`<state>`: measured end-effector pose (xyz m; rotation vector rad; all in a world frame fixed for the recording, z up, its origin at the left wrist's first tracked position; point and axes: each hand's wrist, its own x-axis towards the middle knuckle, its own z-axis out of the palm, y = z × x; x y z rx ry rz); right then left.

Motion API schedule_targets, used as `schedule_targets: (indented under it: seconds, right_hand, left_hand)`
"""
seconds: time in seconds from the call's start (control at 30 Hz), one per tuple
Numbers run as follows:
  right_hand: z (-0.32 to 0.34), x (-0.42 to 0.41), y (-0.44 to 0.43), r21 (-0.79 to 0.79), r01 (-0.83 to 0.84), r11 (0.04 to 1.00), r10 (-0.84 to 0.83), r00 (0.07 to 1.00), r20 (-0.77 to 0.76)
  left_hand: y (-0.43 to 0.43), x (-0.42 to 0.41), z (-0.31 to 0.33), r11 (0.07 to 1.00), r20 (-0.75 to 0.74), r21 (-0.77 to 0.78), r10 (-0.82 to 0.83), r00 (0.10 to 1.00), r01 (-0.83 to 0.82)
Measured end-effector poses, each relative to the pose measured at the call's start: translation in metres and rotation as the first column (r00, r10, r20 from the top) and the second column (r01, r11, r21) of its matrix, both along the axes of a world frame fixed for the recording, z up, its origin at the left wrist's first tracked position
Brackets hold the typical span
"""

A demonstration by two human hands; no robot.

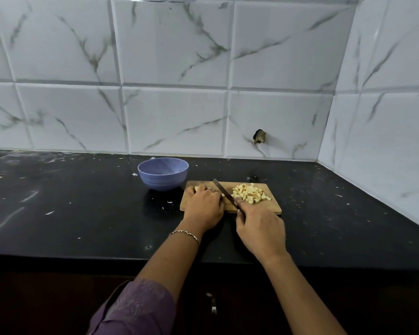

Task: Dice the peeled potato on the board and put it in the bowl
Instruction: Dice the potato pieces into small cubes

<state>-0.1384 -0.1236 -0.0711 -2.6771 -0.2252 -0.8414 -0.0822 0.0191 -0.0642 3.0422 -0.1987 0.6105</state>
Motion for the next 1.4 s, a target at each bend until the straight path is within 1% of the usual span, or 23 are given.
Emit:
schedule_targets:
  seconds: [0.2,0.43,0.6,0.7,0.87,1.03,1.2,1.27,1.4]
  right_hand:
    - [-0.001,0.004,0.002,-0.065,-0.016,0.998,0.014,0.999,-0.032]
    - [-0.003,0.003,0.003,-0.102,-0.034,0.994,0.032,0.999,-0.017]
    - [-0.003,0.003,0.003,-0.112,0.000,0.994,-0.001,1.000,-0.011]
    - [-0.004,0.004,0.002,-0.098,0.048,0.994,-0.049,0.999,-0.009]
    - [-0.003,0.007,-0.001,-0.054,0.111,0.992,-0.111,0.994,0.006]
    - [0.000,0.005,-0.001,-0.011,0.085,0.996,-0.085,0.996,-0.009]
    - [0.003,0.002,-0.002,-0.092,0.037,0.995,-0.041,0.998,-0.041]
    - [0.004,0.003,-0.003,-0.102,0.030,0.994,-0.036,0.998,-0.053]
    - [0.004,0.009,-0.011,-0.084,0.083,0.993,-0.088,0.995,-0.050]
  left_hand:
    - [0.001,0.004,-0.002,1.000,0.002,0.007,-0.007,1.000,0.007]
    - [0.000,0.006,-0.002,1.000,0.010,0.006,-0.017,1.000,0.017]
    - [0.001,0.006,-0.001,0.999,0.000,0.016,-0.028,1.000,0.028]
    - [0.000,0.008,-0.003,0.998,-0.011,0.026,-0.051,0.999,0.051]
    - [0.000,0.011,-0.005,0.993,-0.081,-0.023,-0.119,0.990,0.117]
    - [0.001,0.006,-0.003,0.995,-0.047,-0.071,-0.069,0.996,0.066]
    - [0.001,0.000,-0.002,0.993,-0.013,-0.120,-0.015,1.000,0.013]
    - [0.001,-0.001,-0.002,0.991,-0.018,-0.134,-0.017,1.000,0.015]
    - [0.001,-0.001,-0.003,0.987,-0.046,-0.146,-0.071,0.996,0.064]
